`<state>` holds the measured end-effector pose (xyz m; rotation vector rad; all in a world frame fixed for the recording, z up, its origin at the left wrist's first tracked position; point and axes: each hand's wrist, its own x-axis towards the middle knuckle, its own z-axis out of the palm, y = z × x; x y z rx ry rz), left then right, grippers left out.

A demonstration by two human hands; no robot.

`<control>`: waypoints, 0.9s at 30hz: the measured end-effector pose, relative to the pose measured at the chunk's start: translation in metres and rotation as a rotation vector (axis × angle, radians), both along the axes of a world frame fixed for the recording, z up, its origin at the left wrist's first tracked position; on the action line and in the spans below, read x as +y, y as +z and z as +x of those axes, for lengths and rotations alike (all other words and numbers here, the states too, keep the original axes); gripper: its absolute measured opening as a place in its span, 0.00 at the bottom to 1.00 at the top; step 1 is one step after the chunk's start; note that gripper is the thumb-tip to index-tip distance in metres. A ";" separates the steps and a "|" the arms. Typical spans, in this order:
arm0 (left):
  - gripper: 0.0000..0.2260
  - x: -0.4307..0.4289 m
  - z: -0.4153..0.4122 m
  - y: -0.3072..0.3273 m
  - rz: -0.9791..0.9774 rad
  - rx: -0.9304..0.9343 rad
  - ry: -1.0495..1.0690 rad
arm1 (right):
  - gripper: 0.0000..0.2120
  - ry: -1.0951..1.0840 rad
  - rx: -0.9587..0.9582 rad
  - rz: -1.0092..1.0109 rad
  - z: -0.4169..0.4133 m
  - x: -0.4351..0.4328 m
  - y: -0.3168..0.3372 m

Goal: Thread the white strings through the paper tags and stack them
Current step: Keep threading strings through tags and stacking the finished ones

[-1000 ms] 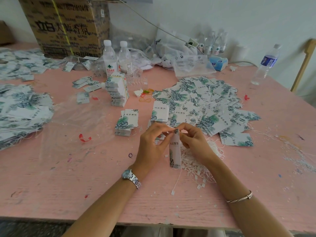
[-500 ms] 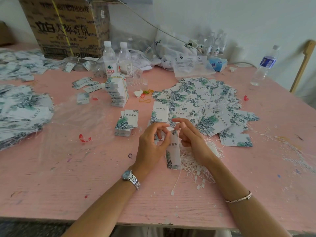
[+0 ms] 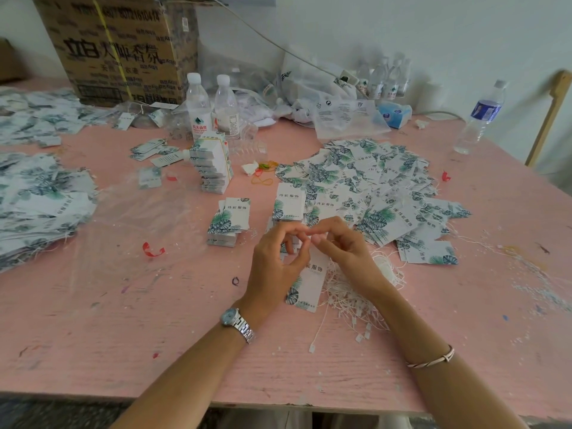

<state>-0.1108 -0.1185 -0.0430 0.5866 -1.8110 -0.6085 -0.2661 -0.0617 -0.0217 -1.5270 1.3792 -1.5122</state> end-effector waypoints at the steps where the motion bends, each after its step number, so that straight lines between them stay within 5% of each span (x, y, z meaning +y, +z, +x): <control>1: 0.09 0.000 0.000 0.000 -0.007 0.009 0.004 | 0.08 -0.002 0.002 0.005 0.000 -0.001 0.000; 9: 0.07 -0.001 0.000 -0.003 -0.051 -0.006 0.085 | 0.09 0.021 -0.109 0.079 -0.003 -0.002 -0.002; 13: 0.06 -0.010 0.009 0.001 -0.238 -0.134 0.420 | 0.05 0.019 -0.205 0.110 -0.004 -0.002 -0.001; 18: 0.15 -0.032 0.033 0.005 -0.020 -0.452 0.776 | 0.06 0.105 -0.302 0.070 -0.001 0.001 0.004; 22: 0.17 -0.037 0.043 0.001 0.095 -0.649 0.776 | 0.05 0.098 -0.350 0.091 -0.001 0.001 0.005; 27: 0.15 -0.035 0.044 0.000 0.063 -0.655 0.792 | 0.03 0.067 -0.342 0.107 -0.004 0.000 0.003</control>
